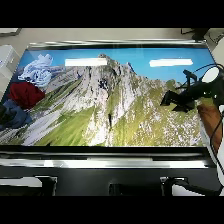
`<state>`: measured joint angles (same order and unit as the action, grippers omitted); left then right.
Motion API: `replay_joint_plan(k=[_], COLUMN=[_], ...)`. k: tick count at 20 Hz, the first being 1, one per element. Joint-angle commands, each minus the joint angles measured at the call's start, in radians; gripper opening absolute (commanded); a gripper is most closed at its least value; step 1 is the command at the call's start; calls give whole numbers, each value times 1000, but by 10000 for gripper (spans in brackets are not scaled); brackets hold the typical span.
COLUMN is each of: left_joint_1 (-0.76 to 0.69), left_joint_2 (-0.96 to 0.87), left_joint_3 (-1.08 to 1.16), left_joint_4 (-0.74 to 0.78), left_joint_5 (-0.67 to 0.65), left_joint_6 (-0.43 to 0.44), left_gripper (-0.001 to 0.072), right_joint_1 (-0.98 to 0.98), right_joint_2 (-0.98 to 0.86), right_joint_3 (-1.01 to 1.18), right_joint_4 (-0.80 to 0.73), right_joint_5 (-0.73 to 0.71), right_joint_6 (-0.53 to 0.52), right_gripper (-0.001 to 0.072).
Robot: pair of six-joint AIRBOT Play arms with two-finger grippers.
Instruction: Fold the clothes and pants, and hang the long-sleeved shirts on hangers.
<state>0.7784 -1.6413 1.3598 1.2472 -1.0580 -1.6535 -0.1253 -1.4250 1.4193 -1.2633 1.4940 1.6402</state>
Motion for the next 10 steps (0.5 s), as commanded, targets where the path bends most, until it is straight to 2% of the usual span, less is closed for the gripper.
replay_joint_plan(k=[1,3,5,6,9,10], left_joint_1=[0,-3,-34,-65,-218,-285], left_joint_2=[23,126,275,362,601,662], left_joint_3=[10,56,98,113,135,135], left_joint_4=[-92,-166,-248,-280,-277,-275], left_joint_5=[-21,18,112,163,228,227], left_joint_6=[60,56,1,0,4,4], left_gripper=[20,20,20,20,20,19], right_joint_1=[1,1,1,1,1,1], right_joint_2=[2,2,8,22,89,91], right_joint_3=[3,56,186,249,290,290], right_joint_4=[2,0,-6,-10,-49,-62], right_joint_5=[53,85,116,118,-34,-26], right_joint_6=[-31,-69,-68,-50,-28,-29], right_gripper=[685,667,667,667,671,670])
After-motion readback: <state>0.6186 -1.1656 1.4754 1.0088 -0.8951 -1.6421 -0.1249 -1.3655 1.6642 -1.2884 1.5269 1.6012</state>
